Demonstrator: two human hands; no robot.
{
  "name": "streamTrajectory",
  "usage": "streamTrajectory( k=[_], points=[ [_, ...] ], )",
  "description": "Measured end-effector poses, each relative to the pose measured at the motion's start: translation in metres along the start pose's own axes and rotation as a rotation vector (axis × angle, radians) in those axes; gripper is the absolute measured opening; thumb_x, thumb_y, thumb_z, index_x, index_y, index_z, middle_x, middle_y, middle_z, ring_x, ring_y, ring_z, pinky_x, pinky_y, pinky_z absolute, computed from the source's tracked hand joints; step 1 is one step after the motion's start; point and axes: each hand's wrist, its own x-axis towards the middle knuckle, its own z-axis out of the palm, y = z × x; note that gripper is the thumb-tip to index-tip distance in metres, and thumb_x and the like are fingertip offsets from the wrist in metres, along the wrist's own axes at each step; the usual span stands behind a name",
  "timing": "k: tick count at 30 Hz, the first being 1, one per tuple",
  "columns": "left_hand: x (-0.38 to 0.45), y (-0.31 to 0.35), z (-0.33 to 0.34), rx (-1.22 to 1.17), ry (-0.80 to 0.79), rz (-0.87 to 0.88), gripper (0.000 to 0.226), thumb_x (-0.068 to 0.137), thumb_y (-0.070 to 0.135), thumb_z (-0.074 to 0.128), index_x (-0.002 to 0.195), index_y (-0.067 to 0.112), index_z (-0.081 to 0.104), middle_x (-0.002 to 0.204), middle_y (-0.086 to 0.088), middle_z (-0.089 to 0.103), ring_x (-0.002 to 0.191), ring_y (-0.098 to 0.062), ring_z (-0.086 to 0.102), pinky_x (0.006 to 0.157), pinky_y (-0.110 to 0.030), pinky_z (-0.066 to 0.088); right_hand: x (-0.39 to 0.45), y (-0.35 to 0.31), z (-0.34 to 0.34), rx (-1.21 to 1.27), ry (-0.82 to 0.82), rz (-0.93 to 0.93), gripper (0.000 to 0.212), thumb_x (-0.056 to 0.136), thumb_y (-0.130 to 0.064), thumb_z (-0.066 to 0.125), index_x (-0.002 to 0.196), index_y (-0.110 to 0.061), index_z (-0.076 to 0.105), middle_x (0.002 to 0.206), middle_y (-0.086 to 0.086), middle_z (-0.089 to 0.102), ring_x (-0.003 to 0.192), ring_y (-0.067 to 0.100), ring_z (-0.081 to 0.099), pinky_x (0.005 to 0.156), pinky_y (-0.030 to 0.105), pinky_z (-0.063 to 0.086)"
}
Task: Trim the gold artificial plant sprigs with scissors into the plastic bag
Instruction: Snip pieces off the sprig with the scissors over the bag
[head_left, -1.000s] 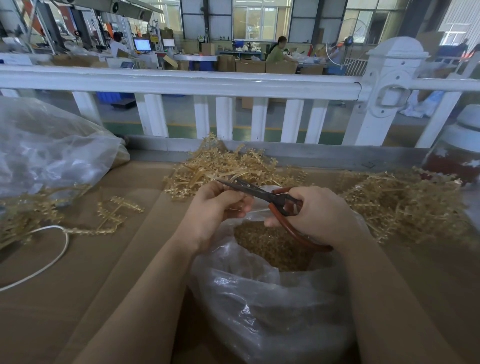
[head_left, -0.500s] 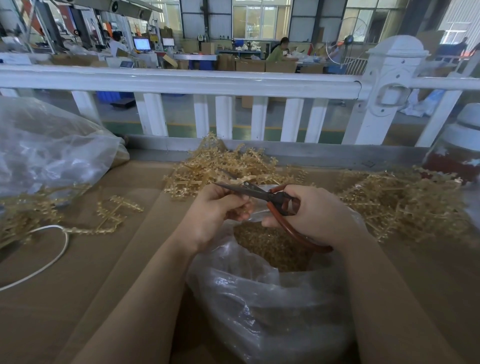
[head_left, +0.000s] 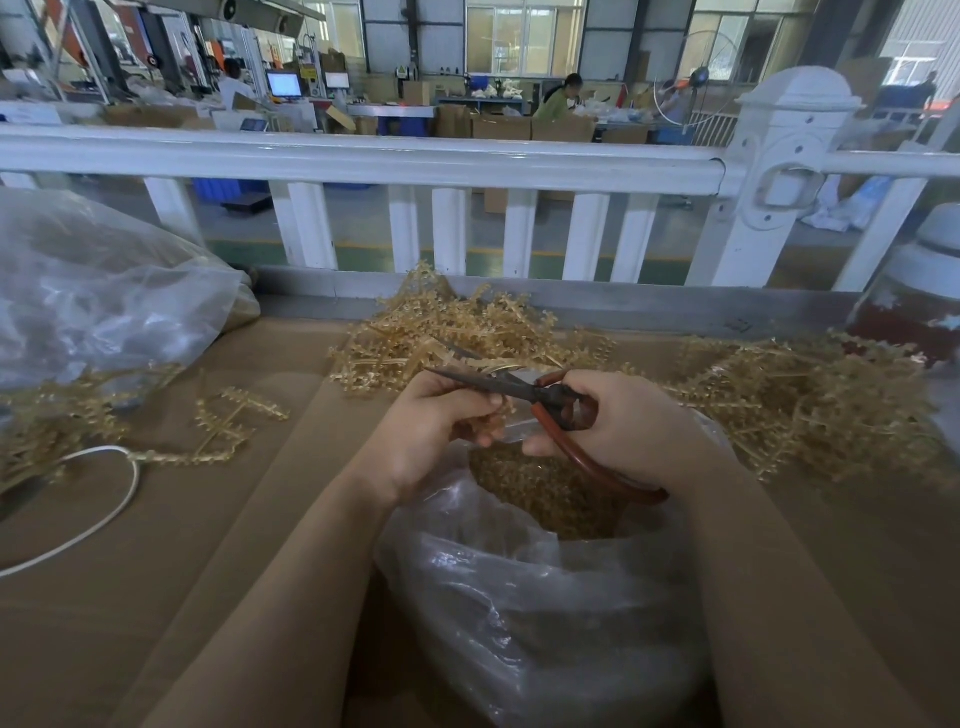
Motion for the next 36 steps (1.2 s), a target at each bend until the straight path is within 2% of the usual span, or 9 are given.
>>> streamTrajectory(
  k=[5, 7, 12, 16, 22, 27, 30, 34, 36],
  points=[
    [0.0004, 0.0003, 0.0007, 0.004, -0.010, 0.001, 0.010, 0.083, 0.003, 0.061, 0.074, 0.004, 0.065, 0.062, -0.006, 0.060, 0.058, -0.016, 0.058, 0.060, -0.026, 0.046, -0.0008, -0.0040, -0.0013, -0.028, 0.018, 0.019, 0.051, 0.048, -0.100, 0.051, 0.078, -0.059, 0.056, 0.079, -0.047, 0.055, 0.069, -0.009, 0.058, 0.055, 0.018, 0.038],
    [-0.0001, 0.0011, 0.0004, -0.007, -0.010, 0.004, 0.019, 0.088, -0.003, 0.058, 0.073, 0.005, 0.066, 0.063, -0.006, 0.060, 0.059, -0.016, 0.058, 0.061, -0.027, 0.046, -0.0010, -0.0056, -0.0019, -0.042, 0.028, 0.032, 0.059, 0.048, -0.099, 0.050, 0.074, -0.047, 0.058, 0.076, -0.046, 0.055, 0.063, -0.005, 0.058, 0.053, 0.018, 0.038],
    [-0.0007, 0.0013, -0.0007, -0.063, -0.010, -0.013, 0.007, 0.075, 0.010, 0.061, 0.072, 0.006, 0.065, 0.062, -0.008, 0.059, 0.059, -0.019, 0.056, 0.059, -0.027, 0.045, -0.0008, -0.0051, -0.0022, -0.003, 0.010, 0.047, 0.083, 0.035, -0.108, 0.037, 0.070, -0.036, 0.059, 0.073, -0.037, 0.060, 0.060, -0.001, 0.060, 0.055, 0.022, 0.042],
    [-0.0009, 0.0013, -0.0025, -0.135, -0.042, -0.030, 0.013, 0.075, 0.008, 0.057, 0.068, 0.009, 0.068, 0.057, -0.006, 0.053, 0.054, -0.018, 0.050, 0.058, -0.030, 0.041, -0.0002, -0.0046, -0.0019, 0.078, -0.061, 0.047, 0.083, 0.038, -0.105, 0.042, 0.072, -0.031, 0.062, 0.070, -0.030, 0.064, 0.064, -0.008, 0.059, 0.057, 0.023, 0.043],
    [-0.0008, 0.0008, -0.0022, -0.163, -0.020, -0.039, 0.017, 0.071, 0.014, 0.050, 0.062, 0.010, 0.064, 0.051, -0.006, 0.047, 0.046, -0.016, 0.043, 0.055, -0.029, 0.039, 0.0013, -0.0016, 0.0006, 0.063, -0.077, 0.041, 0.083, 0.039, -0.100, 0.045, 0.073, -0.027, 0.067, 0.065, -0.014, 0.067, 0.059, 0.005, 0.062, 0.060, 0.027, 0.055],
    [-0.0006, -0.0014, -0.0028, -0.135, 0.031, -0.020, 0.022, 0.076, 0.017, 0.052, 0.065, 0.008, 0.069, 0.053, -0.007, 0.051, 0.047, -0.018, 0.047, 0.055, -0.031, 0.040, 0.0022, 0.0025, 0.0024, 0.042, -0.070, 0.034, 0.089, 0.039, -0.106, 0.040, 0.073, -0.028, 0.064, 0.068, -0.017, 0.066, 0.061, 0.002, 0.061, 0.057, 0.027, 0.050],
    [0.0006, -0.0022, -0.0028, -0.107, 0.026, 0.006, 0.022, 0.079, 0.016, 0.054, 0.069, 0.007, 0.071, 0.056, -0.005, 0.056, 0.049, -0.016, 0.050, 0.054, -0.027, 0.043, 0.0016, 0.0030, 0.0026, 0.034, -0.060, 0.026, 0.085, 0.042, -0.109, 0.037, 0.077, -0.035, 0.061, 0.073, -0.024, 0.064, 0.065, -0.002, 0.060, 0.057, 0.027, 0.048],
    [0.0009, -0.0027, -0.0020, -0.057, -0.020, 0.020, 0.026, 0.083, 0.016, 0.054, 0.068, 0.014, 0.075, 0.062, 0.000, 0.063, 0.052, -0.012, 0.052, 0.056, -0.025, 0.043, 0.0002, -0.0024, 0.0023, 0.032, -0.066, 0.002, 0.053, 0.043, -0.109, 0.039, 0.083, -0.074, 0.046, 0.082, -0.052, 0.052, 0.078, -0.023, 0.052, 0.058, 0.021, 0.040],
    [0.0010, -0.0028, -0.0018, -0.059, -0.016, 0.020, 0.027, 0.083, 0.016, 0.053, 0.067, 0.015, 0.076, 0.062, 0.001, 0.063, 0.053, -0.011, 0.052, 0.057, -0.025, 0.044, 0.0007, -0.0041, 0.0017, 0.030, -0.065, 0.006, 0.051, 0.043, -0.109, 0.039, 0.082, -0.077, 0.044, 0.082, -0.053, 0.050, 0.078, -0.025, 0.050, 0.058, 0.021, 0.040]
  ],
)
